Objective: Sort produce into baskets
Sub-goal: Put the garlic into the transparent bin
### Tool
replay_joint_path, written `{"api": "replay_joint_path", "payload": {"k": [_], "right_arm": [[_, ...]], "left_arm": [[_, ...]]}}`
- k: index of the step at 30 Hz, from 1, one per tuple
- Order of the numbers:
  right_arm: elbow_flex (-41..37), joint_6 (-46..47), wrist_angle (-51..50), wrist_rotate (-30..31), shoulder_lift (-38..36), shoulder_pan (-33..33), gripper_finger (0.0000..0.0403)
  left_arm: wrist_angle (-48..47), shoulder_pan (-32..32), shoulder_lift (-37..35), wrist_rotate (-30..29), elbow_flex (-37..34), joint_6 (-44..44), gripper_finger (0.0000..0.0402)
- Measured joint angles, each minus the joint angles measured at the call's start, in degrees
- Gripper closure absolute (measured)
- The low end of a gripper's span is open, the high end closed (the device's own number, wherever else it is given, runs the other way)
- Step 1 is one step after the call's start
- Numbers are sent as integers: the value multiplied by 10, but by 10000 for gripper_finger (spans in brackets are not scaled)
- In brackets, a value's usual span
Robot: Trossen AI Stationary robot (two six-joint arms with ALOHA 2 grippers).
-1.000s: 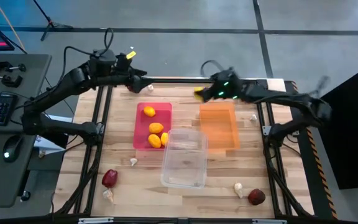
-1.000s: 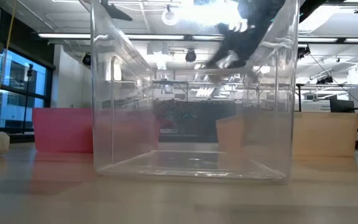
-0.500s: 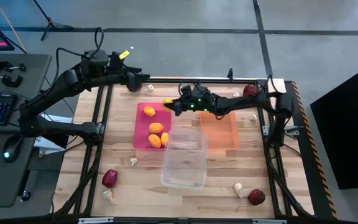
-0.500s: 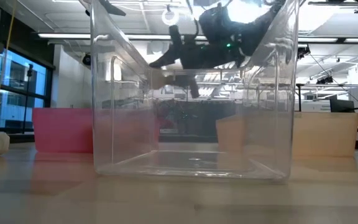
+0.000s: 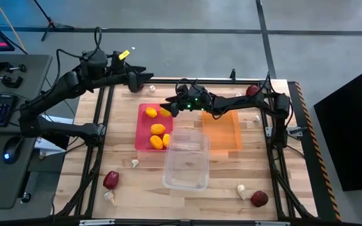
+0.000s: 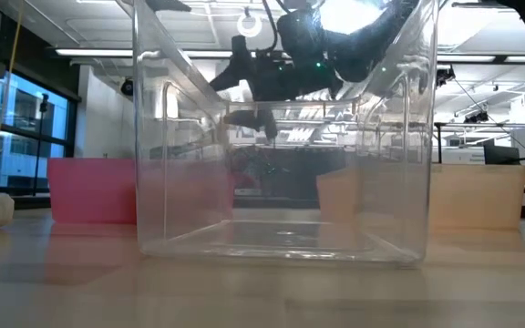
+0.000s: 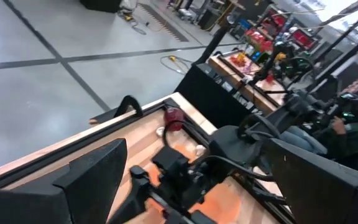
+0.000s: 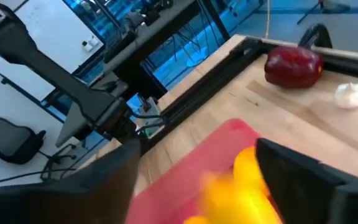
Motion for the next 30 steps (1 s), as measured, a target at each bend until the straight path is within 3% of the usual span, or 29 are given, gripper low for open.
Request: {"api": "replay_joint_path", "payload": {"k": [5, 9, 13, 20, 26, 30], "right_arm": [[38, -50, -27, -32, -1, -15, 13], [73, -96, -64, -163, -16, -55, 18], [85, -133, -156, -270, -61, -111, 25], [32, -262, -371, -229, -190, -189, 25], [-29, -302, -405, -179, -299, -216, 25], [-65, -305, -406, -133, -337, -217, 25]], "left_arm": [[4, -19, 0, -2, 0, -4, 30], [-22, -53, 0, -2, 0, 32, 30], [-87, -128, 0, -5, -42, 36, 30], [-104, -319, 2, -58, -199, -176, 30], [-124, -472, 9, -77, -277, -400, 30], [-140, -527, 42, -87, -287, -458, 30]]}}
